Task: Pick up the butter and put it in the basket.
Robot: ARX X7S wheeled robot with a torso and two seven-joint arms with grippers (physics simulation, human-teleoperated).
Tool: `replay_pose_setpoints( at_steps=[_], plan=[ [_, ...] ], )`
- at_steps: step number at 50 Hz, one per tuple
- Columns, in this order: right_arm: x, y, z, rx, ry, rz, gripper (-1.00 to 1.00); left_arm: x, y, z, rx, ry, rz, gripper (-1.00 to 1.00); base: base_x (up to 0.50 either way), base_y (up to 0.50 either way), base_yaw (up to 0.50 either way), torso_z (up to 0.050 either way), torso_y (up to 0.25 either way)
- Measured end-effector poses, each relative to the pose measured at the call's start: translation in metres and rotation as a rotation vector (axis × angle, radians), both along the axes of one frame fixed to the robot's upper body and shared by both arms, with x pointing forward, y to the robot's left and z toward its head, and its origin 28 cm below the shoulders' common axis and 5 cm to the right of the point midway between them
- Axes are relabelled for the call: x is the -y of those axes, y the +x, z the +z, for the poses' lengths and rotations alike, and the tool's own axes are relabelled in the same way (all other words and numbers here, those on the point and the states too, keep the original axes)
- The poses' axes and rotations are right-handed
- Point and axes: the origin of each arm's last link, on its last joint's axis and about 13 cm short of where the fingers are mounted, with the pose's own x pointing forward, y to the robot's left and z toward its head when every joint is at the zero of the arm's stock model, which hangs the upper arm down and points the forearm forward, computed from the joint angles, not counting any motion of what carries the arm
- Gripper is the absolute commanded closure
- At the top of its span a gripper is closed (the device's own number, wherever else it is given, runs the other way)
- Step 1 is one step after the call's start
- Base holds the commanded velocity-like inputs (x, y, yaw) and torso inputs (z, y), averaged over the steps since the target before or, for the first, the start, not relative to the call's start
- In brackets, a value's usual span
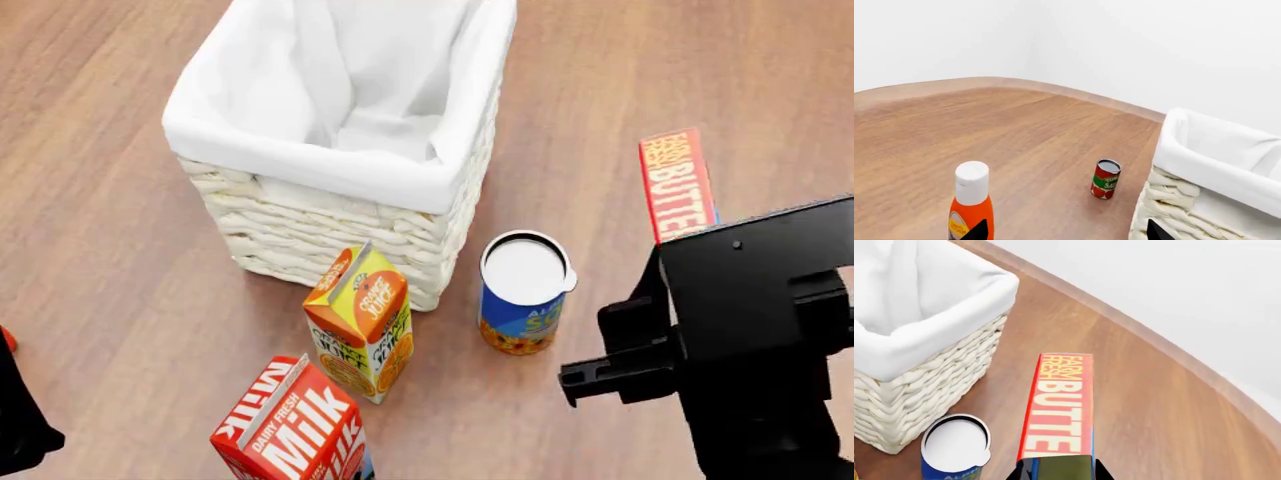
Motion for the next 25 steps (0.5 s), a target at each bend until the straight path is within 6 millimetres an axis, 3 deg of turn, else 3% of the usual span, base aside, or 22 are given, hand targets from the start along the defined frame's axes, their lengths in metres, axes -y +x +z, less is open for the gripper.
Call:
replay_pose_setpoints(
  at_steps=[25],
  plan=[
    [0.007,0.077,0.067,-0.089,0.025,-0.018,1.0,0.0,0.001,0.002,0.005,-0.013,0.006,-1.0,0.0,0.0,0.0,0.0,0.001]
  ],
)
